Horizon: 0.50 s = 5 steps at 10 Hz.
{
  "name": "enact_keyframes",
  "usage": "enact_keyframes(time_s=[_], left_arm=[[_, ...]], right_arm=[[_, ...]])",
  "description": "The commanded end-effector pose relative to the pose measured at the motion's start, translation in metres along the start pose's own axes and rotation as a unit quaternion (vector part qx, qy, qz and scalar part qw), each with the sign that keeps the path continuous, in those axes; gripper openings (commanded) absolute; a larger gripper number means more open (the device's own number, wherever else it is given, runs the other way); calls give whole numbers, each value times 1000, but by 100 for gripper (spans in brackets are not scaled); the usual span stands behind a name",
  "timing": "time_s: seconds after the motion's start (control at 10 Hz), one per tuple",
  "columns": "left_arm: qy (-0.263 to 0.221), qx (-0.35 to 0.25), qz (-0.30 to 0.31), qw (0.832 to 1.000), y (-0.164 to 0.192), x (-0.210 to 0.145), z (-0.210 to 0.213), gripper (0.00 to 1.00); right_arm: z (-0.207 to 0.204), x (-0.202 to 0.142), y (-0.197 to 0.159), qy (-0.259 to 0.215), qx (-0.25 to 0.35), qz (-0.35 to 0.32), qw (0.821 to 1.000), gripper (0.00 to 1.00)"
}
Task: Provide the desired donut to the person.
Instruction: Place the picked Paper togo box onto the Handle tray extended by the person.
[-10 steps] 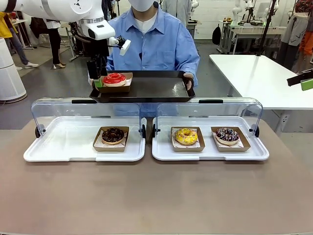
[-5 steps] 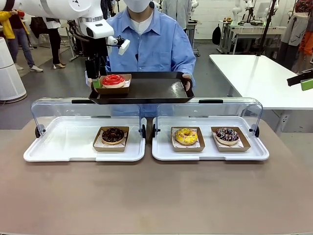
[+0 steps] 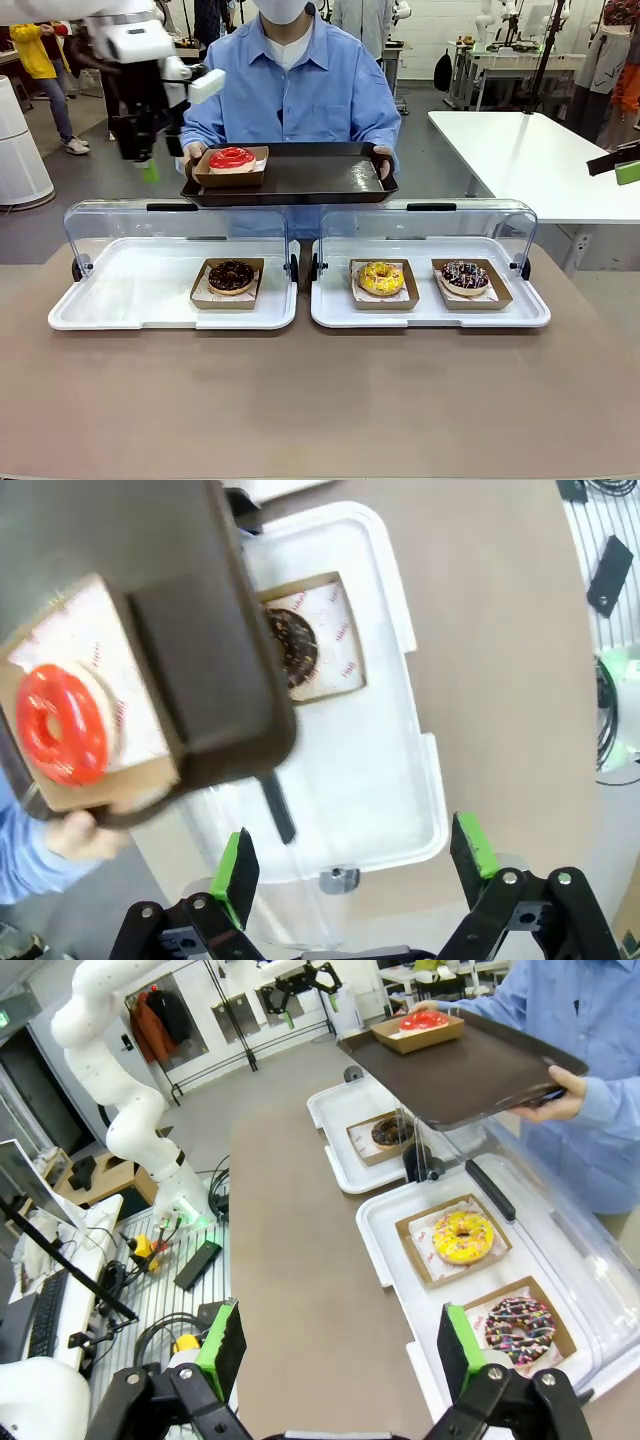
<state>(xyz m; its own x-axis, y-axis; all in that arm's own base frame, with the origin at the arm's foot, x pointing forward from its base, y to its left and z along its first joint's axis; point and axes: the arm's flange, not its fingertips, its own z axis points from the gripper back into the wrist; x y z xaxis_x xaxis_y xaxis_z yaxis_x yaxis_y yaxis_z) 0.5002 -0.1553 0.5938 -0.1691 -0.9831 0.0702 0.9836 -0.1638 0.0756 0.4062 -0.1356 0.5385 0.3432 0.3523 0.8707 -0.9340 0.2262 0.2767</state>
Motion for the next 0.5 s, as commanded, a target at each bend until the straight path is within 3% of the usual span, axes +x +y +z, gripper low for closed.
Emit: enact_keyframes(time_s=[0.0,0.4], left_arm=[[-42,20,1,999,-40,-38,-10,100],[-45,35,15,998,-66,-64,-3,100]], right_arm=[[0,1,1,-4,3,4,1000,100],[0,1,1,-4,3,4,1000,100]])
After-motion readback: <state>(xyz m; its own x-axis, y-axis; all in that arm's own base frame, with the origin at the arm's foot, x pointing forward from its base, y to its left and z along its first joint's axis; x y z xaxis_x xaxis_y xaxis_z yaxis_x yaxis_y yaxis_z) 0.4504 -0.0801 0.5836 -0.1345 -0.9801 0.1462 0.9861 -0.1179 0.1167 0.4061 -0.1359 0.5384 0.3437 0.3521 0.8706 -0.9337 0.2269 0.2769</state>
